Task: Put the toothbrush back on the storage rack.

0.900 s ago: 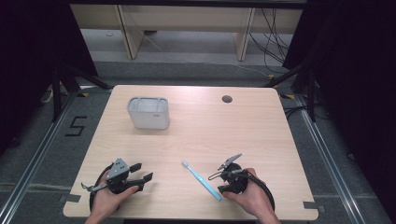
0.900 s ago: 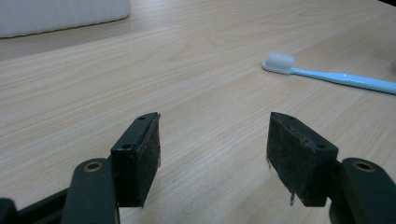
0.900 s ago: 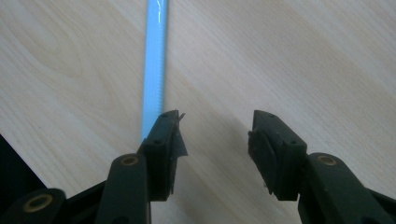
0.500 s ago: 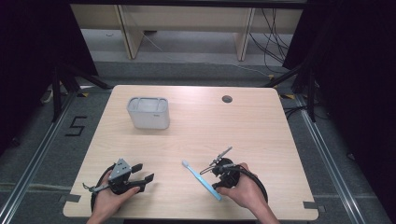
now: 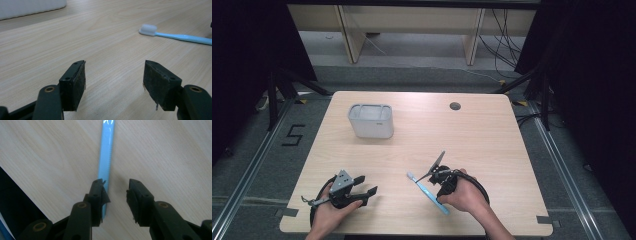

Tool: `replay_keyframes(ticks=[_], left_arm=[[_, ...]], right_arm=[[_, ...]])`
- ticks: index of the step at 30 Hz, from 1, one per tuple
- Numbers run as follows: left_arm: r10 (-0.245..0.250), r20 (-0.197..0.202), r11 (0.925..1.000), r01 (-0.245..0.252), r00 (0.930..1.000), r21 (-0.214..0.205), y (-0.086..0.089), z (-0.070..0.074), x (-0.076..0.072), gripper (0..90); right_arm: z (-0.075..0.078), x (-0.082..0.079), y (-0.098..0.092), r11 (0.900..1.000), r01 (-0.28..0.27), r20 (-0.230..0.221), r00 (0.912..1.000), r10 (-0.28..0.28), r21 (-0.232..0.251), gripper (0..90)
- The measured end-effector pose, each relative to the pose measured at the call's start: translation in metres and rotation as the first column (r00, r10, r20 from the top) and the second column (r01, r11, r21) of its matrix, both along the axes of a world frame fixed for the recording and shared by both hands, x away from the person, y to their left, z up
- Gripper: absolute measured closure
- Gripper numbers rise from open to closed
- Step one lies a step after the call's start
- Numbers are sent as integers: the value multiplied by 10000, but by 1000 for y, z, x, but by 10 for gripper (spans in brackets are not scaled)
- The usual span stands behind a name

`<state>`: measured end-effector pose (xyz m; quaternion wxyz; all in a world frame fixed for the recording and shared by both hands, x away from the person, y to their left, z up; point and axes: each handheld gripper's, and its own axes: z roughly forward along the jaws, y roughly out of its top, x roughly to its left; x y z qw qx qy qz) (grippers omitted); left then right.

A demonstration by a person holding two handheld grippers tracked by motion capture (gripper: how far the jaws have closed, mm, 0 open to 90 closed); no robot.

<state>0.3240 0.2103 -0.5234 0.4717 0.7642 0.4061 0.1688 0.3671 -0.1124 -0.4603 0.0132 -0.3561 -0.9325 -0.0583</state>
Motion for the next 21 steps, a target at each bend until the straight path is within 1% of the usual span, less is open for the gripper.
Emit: replay_keyframes(ticks=[1, 2, 3, 4, 6, 7, 8, 9, 10, 11, 12, 13, 14, 15, 16, 17, 18, 19, 20, 21], left_arm=[[1, -3, 10000, -1, 10000, -6, 0, 0, 0, 339], [-6, -7, 10000, 6, 10000, -1, 0, 0, 0, 339], [-3, -9, 10000, 3, 10000, -7, 0, 0, 0, 339], [-3, -10, 10000, 3, 10000, -11, 0, 0, 0, 339], [-14, -9, 10000, 14, 10000, -4, 0, 0, 0, 339], [-14, -9, 10000, 14, 10000, -3, 0, 0, 0, 338], [-16, -7, 10000, 16, 10000, -3, 0, 0, 0, 339], [-19, -13, 10000, 19, 10000, 4, 0, 0, 0, 339], [-19, -10, 10000, 19, 10000, 11, 0, 0, 0, 338], [-25, -18, 10000, 25, 10000, 6, 0, 0, 0, 338], [-37, -26, 10000, 37, 10000, 9, -1, 0, 0, 338], [-31, -45, 10000, 31, 10000, 0, -1, 0, 0, 338], [-41, -35, 10000, 41, 10000, 7, -1, 0, 0, 337], [-40, -40, 10000, 40, 10000, 6, -1, 0, 0, 337], [-122, -41, 9999, 122, 9999, -56, -1, -1, 1, 337], [-138, -40, 9999, 138, 9999, -16, -1, 0, 1, 337], [-138, -38, 9999, 138, 9999, -20, -1, 0, 1, 337], [-138, -38, 9999, 138, 9999, -20, -1, 0, 1, 337], [-140, -51, 9999, 140, 9999, -31, -1, 0, 1, 336], [-139, -53, 9999, 139, 9999, -53, -1, -1, 0, 336]], right_arm=[[-1, 0, 3, 9999, 127, -51, 9999, -127, -28, 663], [-2, 3, 3, 9998, -192, -82, 9998, 192, -20, 668], [-4, 4, 6, 9999, -93, -128, 9999, 92, -86, 671], [-5, 6, 7, 9995, -228, -162, 9996, 225, -202, 675], [-8, 8, 10, 9992, -338, -341, 9989, 331, -218, 683], [-9, 8, 12, 9990, -286, -467, 9985, 270, -341, 687], [-10, 7, 15, 9992, 81, -567, 9983, -103, -389, 690], [-10, 8, 15, 9990, -127, -636, 9979, 100, -418, 695], [-10, 9, 15, 9989, -174, -633, 9979, 147, -431, 697], [-11, 8, 17, 9993, -56, -625, 9980, 34, -359, 701], [-12, 9, 16, 9998, -140, -730, 9973, 128, -154, 703], [-11, 9, 18, 9994, -18, -836, 9965, -11, -354, 706], [-11, 9, 19, 9993, -124, -787, 9969, 96, -358, 709], [-11, 8, 20, 9993, 14, -851, 9964, -45, -373, 711], [-11, 9, 19, 9992, -156, -793, 9968, 126, -367, 714], [-11, 8, 21, 9995, -95, -799, 9968, 71, -288, 717], [-11, 8, 21, 9995, -169, -788, 9968, 146, -284, 719], [-12, 8, 23, 9992, -193, -679, 9975, 169, -348, 721], [-12, 7, 24, 9988, -9, -782, 9969, -29, -491, 724], [-13, 8, 24, 9986, -245, -750, 9970, 209, -470, 726]])
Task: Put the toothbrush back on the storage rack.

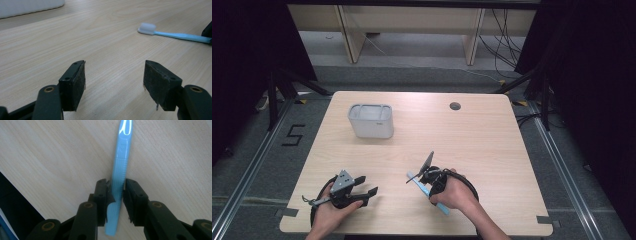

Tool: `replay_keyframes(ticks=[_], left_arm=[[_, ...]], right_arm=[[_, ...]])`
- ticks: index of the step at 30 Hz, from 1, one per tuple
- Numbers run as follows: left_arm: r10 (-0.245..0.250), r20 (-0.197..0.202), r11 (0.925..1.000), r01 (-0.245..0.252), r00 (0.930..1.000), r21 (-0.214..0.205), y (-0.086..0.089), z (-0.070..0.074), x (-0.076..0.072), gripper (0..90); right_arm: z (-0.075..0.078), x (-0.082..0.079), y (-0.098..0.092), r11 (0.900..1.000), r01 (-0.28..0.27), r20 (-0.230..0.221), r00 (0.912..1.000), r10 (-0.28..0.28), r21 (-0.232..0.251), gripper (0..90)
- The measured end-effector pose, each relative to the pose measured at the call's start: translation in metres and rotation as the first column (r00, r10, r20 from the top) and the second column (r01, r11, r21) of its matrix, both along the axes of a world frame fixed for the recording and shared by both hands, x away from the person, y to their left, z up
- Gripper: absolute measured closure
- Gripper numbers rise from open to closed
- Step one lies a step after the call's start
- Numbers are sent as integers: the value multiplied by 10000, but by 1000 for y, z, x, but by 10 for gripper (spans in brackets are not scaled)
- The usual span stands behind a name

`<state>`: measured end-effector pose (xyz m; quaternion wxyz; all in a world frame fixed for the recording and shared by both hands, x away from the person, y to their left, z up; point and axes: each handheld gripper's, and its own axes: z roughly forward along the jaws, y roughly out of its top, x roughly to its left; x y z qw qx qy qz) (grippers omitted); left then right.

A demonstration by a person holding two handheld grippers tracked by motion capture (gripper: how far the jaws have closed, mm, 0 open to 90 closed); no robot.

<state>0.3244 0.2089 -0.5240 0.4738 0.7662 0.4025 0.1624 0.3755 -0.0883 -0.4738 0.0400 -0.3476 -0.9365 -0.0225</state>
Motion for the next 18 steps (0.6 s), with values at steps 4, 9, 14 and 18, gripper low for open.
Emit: replay_keyframes(ticks=[4, 9, 14, 18], left_arm=[[-14, -21, 10000, 14, 10000, -16, 0, 0, 0, 335], [-21, -33, 10000, 21, 10000, 5, 0, 0, 0, 334], [-31, -27, 10000, 32, 10000, 27, -1, 0, 0, 334], [-7, -2, 10000, 7, 10000, 8, -1, 0, -1, 334]], right_arm=[[-4, 1, 1, 9999, 9, -2, 10000, -9, 145, 741], [-3, 1, 3, 9999, 99, 95, 9999, -98, -127, 777], [-3, -2, 6, 9987, 380, 170, 9992, -375, -343, 791], [-2, -3, 5, 9994, 271, 137, 9995, -268, -212, 794]])
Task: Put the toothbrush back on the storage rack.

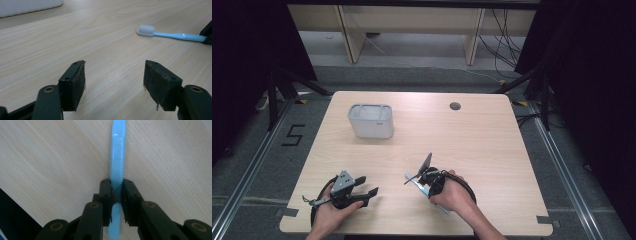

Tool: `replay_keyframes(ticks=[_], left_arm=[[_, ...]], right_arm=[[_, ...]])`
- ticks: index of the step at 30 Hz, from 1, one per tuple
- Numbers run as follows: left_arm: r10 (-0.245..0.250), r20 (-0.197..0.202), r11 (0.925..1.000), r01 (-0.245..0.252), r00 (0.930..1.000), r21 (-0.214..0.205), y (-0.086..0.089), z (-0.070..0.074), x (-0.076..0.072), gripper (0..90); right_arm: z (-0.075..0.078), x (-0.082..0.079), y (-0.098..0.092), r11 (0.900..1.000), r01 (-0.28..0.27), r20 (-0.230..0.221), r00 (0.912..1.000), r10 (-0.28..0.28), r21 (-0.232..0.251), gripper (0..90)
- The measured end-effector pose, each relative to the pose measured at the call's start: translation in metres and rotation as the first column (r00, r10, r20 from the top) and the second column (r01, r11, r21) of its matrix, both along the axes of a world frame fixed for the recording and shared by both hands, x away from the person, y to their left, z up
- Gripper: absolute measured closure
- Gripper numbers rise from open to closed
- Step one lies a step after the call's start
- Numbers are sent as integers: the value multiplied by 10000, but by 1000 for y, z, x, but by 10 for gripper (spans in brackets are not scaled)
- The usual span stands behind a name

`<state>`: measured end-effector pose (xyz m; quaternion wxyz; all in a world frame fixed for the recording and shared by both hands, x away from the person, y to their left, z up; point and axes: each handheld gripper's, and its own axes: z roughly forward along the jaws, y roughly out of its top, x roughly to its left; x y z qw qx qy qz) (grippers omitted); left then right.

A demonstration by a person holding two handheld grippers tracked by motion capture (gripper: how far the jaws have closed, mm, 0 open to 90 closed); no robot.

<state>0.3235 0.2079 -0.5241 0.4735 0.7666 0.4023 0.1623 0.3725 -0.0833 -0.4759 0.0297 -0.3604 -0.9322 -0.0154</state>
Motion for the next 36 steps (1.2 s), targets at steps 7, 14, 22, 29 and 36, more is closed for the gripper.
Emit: replay_keyframes(ticks=[7, 14, 22, 29, 36], left_arm=[[-58, -8, 10000, 58, 10000, 8, 0, 0, -1, 336], [25, -25, 10000, -25, 10000, -7, 0, 0, -1, 336], [42, -36, 10000, -42, 10000, 2, 0, 0, -1, 339], [5, -41, 10000, -5, 10000, -49, -1, 0, -1, 339], [82, -31, 10000, -82, 10000, -28, 0, 0, -1, 338]], right_arm=[[7, 1, -6, 9985, 260, 310, 9991, -275, 474, 795], [13, 2, -12, 9938, 311, 694, 9968, -387, 1069, 795], [19, 2, -21, 9814, 415, 1401, 9878, -685, 1874, 795], [21, -2, -27, 9683, 588, 1692, 9803, -1020, 2426, 795], [21, -3, -33, 9559, 664, 2003, 9714, -1274, 2861, 795]])
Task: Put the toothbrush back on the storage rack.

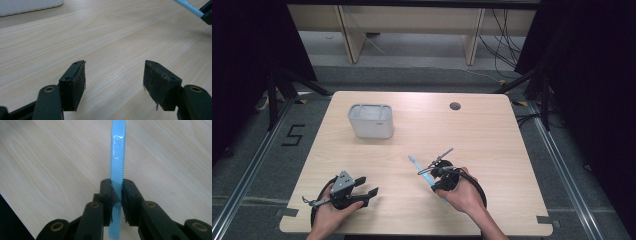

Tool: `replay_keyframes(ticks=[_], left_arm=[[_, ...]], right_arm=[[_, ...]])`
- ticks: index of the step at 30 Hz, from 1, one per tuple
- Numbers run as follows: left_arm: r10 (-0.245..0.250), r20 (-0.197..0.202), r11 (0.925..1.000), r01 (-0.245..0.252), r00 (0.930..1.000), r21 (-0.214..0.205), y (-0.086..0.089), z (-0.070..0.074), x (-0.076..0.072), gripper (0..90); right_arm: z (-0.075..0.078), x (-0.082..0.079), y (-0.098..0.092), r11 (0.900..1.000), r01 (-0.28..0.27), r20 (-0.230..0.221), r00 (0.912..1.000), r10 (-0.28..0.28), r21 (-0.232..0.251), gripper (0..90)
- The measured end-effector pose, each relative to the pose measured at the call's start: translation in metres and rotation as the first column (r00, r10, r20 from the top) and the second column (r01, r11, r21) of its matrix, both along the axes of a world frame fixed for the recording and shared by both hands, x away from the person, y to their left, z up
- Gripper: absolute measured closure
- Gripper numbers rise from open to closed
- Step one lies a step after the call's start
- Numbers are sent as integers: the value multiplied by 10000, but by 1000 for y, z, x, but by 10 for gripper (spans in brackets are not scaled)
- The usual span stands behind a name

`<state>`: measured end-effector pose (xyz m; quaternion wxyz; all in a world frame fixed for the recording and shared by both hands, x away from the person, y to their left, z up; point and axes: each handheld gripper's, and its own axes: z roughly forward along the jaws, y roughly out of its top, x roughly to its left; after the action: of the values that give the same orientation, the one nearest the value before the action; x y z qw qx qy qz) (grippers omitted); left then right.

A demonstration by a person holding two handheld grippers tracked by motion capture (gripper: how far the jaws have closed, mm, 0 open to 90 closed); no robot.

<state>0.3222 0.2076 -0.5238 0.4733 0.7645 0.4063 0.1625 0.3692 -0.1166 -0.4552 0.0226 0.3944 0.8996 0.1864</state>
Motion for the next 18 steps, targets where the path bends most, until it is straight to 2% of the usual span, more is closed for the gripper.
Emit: replay_keyframes(ticks=[2, 5, 7, 10, 13, 14, 16, 18], left_arm=[[49, -39, 10000, -49, 10000, 10, 0, 0, 0, 338], [63, -49, 10000, -63, 10000, -9, 0, 0, 0, 338], [106, -84, 9999, -106, 9999, 8, 0, 0, 0, 338], [53, -98, 10000, -54, 9999, -76, 0, 0, 1, 338], [109, -165, 9999, -111, 9998, -109, 1, 0, 1, 337], [120, -186, 9999, -122, 9998, -108, 1, 0, 1, 337], [173, -205, 9997, -177, 9996, -180, 0, -1, 2, 337], [148, -205, 9998, -152, 9997, -160, 1, -1, 2, 337]], right_arm=[[0, 0, -3, 9996, -64, 126, 9999, 61, 281, 795], [0, -3, -7, 9982, 195, 259, 9994, -210, 566, 795], [0, -3, -9, 9976, 132, 393, 9991, -159, 681, 795], [0, -4, -13, 9952, 390, 461, 9980, -433, 897, 795], [0, -2, -16, 9942, 268, 723, 9968, -345, 1046, 795], [0, -2, -17, 9927, 429, 709, 9962, -511, 1130, 795], [0, -1, -18, 9916, 320, 935, 9946, -439, 1253, 795], [2, -2, -19, 9897, 482, 1114, 9917, -635, 1350, 795]])
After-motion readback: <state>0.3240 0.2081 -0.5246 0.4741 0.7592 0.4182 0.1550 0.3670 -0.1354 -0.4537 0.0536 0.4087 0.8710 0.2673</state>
